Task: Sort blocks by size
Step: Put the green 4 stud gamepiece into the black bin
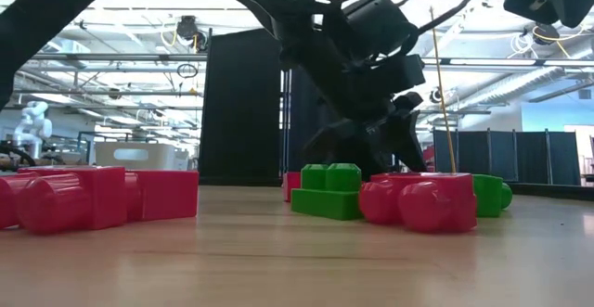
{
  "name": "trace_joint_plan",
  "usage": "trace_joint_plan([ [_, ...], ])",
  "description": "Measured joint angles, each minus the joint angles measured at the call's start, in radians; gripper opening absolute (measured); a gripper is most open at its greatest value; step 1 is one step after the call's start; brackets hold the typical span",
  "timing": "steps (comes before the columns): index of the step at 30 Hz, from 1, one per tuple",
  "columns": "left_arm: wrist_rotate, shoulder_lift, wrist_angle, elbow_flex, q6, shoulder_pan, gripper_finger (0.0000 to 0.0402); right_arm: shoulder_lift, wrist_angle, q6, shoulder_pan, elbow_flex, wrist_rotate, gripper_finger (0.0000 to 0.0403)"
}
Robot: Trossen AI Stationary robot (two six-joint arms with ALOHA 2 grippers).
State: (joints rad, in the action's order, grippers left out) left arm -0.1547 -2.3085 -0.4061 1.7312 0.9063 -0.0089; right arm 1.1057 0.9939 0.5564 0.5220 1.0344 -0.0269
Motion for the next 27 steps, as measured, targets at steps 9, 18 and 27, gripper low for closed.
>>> trace_joint_plan([
  [9, -0.004, -0.001, -0.016, -0.002, -0.086, 0.0, 0.0287, 0.0, 0.004, -0.019, -0.029, 0.0, 0.0, 0.0221],
  [18, 0.029, 0.001, -0.102, -0.002, -0.22, 0.015, 0.0287, 0.0, 0.004, -0.026, -0.058, 0.0, 0.0, 0.0221],
  [27, 0.137, 0.047, -0.201, -0.007, -0.266, -0.019, 0.0287, 0.0, 0.004, -0.056, -0.058, 0.0, 0.0, 0.0221],
])
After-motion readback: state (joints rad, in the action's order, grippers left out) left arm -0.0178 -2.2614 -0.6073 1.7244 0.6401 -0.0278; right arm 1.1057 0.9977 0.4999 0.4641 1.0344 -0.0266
